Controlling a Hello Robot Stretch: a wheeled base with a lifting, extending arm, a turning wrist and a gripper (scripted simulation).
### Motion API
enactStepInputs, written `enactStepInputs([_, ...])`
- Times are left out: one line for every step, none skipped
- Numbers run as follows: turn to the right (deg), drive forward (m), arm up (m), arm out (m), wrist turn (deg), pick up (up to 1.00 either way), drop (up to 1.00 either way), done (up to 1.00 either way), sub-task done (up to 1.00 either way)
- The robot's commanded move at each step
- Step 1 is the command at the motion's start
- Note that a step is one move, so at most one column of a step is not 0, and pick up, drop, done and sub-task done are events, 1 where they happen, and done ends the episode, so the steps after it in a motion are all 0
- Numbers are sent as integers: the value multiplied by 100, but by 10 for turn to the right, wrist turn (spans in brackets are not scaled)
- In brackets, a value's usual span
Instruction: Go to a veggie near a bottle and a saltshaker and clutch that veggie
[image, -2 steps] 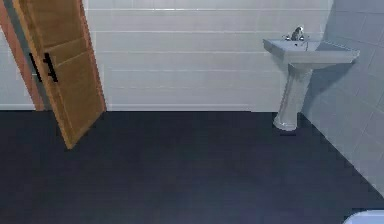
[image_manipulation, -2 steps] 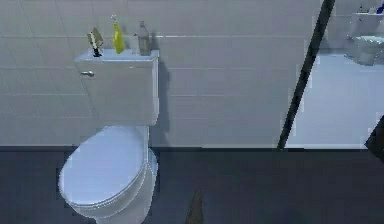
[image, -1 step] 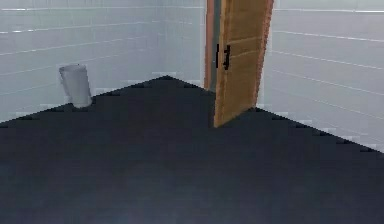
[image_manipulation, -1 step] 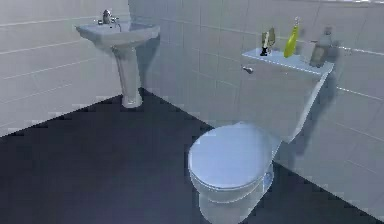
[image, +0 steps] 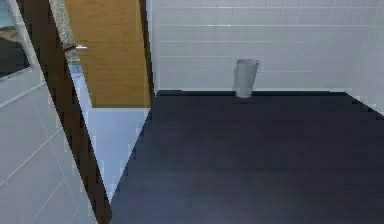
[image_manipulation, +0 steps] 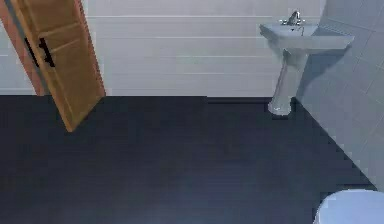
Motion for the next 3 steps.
enactStepInputs([0, 100, 0, 0, 0, 0, 0, 0, 0])
enactStepInputs([0, 30, 0, 0, 0, 0, 0, 0, 0])
enactStepInputs([-390, 0, 0, 0, 0, 0, 0, 0, 0])
